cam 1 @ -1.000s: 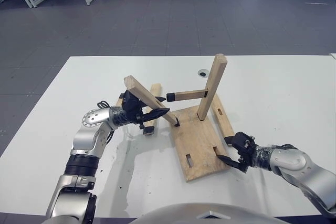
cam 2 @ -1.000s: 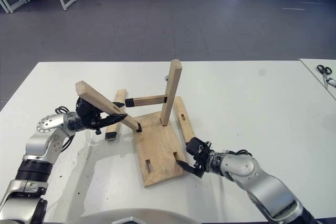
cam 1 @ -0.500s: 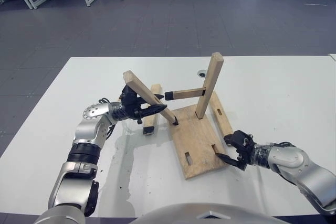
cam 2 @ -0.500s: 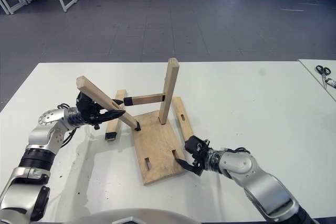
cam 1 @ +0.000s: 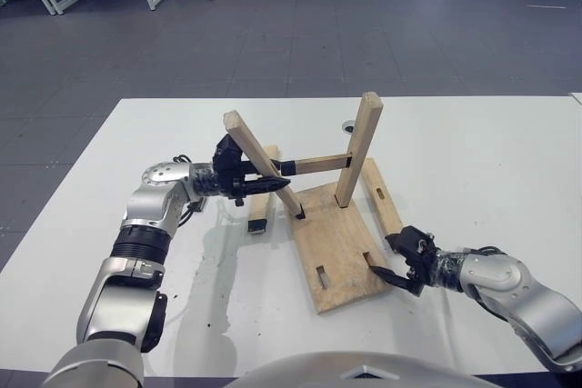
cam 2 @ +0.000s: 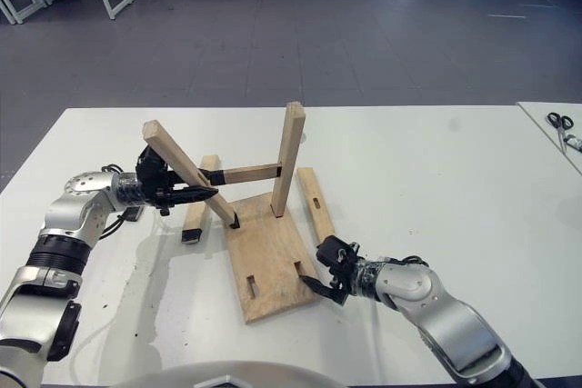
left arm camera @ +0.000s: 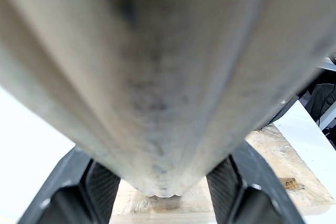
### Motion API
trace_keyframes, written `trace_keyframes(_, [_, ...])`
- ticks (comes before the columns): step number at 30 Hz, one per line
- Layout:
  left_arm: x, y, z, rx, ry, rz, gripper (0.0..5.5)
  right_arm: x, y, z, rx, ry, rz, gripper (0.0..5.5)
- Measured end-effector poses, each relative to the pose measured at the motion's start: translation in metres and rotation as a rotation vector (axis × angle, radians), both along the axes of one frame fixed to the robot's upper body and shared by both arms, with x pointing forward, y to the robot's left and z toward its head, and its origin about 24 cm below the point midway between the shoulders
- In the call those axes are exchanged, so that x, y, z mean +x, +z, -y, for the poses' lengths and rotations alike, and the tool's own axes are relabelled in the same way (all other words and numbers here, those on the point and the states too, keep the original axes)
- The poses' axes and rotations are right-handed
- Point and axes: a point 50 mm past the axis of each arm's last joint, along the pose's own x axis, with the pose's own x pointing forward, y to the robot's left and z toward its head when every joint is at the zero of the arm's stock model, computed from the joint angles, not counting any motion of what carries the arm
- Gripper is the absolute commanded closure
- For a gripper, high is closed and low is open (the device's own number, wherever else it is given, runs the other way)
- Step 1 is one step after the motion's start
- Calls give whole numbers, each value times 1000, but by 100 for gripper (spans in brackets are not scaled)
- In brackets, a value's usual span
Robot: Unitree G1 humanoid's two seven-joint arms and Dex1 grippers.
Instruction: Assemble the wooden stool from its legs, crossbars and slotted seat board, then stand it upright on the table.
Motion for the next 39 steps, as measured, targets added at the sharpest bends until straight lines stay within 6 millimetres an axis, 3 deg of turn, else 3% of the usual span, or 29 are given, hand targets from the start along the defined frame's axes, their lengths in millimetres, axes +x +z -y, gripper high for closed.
trace_keyframes(16, [14, 6, 13, 95, -69, -31, 345, 2, -3, -2, 19, 6, -7, 178])
trace_keyframes(25, [12, 4, 19, 123, -71, 37, 345, 8, 0, -5, 59, -37, 12, 178])
trace_keyframes(32, [10, 3, 20, 127, -60, 49, 345, 33, 34, -20, 391, -238, 45, 308])
trace_keyframes(36, [10, 3, 20, 128, -60, 48, 345, 37, 56, -53, 749, -304, -62, 389])
trace_keyframes(39, [11, 3, 21, 131, -59, 47, 345, 44, 79, -78, 906, -309, -51, 429])
